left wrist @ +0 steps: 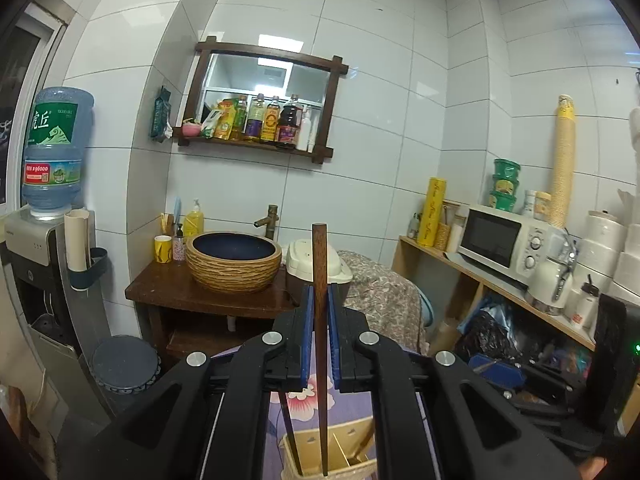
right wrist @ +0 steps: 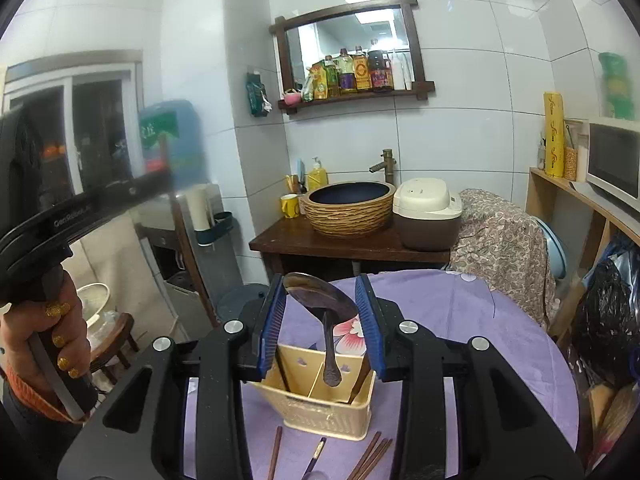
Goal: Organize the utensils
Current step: 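Carry the spoon and wooden chopstick over the holder with both tools, then release the spoon and chopstick into the holder with both tools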
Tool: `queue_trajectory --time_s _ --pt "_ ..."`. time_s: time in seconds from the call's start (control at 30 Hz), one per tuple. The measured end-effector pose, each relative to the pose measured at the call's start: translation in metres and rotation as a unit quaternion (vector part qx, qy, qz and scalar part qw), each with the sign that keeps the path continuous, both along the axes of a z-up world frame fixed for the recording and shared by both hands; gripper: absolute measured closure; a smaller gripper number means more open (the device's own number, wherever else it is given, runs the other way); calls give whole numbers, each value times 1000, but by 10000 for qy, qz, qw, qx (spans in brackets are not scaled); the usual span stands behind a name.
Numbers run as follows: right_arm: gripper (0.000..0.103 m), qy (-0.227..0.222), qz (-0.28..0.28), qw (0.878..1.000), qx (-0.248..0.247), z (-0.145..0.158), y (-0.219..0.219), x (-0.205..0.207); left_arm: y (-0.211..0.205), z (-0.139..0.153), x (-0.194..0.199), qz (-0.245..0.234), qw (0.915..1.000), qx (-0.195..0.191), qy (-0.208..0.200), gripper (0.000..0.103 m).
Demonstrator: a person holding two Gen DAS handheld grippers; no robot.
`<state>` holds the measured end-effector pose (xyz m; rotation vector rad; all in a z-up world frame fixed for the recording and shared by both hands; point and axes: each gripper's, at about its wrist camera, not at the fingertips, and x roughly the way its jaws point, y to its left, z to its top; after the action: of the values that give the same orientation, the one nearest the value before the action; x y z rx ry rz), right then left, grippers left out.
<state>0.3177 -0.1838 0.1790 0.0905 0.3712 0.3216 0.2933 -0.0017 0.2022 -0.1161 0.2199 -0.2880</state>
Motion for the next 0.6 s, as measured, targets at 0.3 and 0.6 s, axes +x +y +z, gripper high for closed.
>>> queue_trajectory --time_s 0.3,0.6 --pt "66 546 -137 9983 -164 -91 11 32 -5 -90 27 269 9983 0 513 95" --pt "66 629 -251 9955 -668 -135 28 32 -6 -132 23 235 9965 289 746 95"
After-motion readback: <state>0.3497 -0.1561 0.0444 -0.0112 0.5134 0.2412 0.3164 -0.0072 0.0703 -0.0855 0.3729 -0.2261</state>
